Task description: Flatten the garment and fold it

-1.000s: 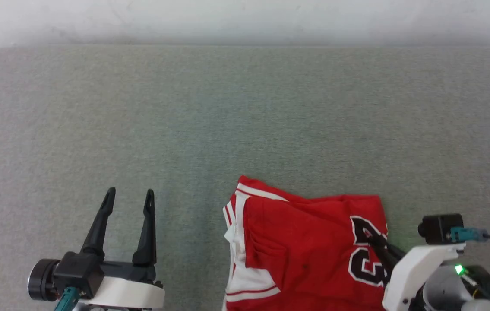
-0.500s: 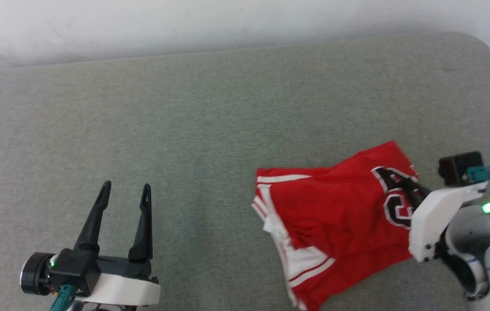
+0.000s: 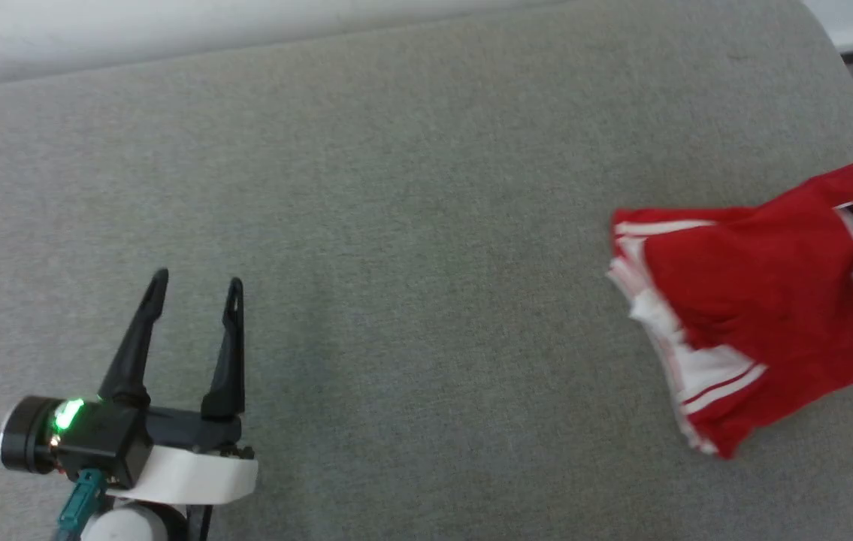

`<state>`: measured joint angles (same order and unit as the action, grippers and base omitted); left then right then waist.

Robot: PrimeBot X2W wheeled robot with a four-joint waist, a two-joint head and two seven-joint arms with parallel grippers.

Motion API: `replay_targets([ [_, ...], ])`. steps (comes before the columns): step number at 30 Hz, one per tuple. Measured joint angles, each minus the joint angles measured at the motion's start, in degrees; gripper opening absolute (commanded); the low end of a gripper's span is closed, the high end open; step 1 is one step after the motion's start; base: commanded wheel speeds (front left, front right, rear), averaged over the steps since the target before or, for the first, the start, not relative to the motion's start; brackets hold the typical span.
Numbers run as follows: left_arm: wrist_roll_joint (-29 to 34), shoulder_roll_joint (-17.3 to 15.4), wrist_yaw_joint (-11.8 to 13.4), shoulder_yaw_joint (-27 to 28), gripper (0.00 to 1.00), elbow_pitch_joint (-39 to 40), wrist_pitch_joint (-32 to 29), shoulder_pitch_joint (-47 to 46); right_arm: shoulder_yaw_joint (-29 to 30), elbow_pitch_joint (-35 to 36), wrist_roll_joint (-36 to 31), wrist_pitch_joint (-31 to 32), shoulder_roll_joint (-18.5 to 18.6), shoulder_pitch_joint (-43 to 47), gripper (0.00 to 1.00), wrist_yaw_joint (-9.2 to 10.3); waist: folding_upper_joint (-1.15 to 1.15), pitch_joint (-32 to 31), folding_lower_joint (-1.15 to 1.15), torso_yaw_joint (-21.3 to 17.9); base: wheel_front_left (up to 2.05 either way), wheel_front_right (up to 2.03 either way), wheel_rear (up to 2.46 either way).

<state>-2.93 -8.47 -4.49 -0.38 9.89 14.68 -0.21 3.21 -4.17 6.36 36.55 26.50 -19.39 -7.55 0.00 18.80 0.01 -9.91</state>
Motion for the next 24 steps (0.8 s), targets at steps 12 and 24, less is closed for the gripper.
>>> replay_targets([
  [12,0.6,-1.6,0.0,-0.3,1.0,0.9,-0.1,-2.9,5.3,-8.3,-4.8,-5.7,1.4,-2.9,0.0,0.0,0.0,5.3,0.01,-1.1,0.0,0.0,0.0],
  [24,1.4,-1.4,2.0,-0.2,1.0,2.4,0.0,-4.1,10.2,-14.0,-7.5,-11.0,-2.1,-4.3,1.0,0.0,0.0,6.6,0.0,0.8,0.0,0.0,0.0],
])
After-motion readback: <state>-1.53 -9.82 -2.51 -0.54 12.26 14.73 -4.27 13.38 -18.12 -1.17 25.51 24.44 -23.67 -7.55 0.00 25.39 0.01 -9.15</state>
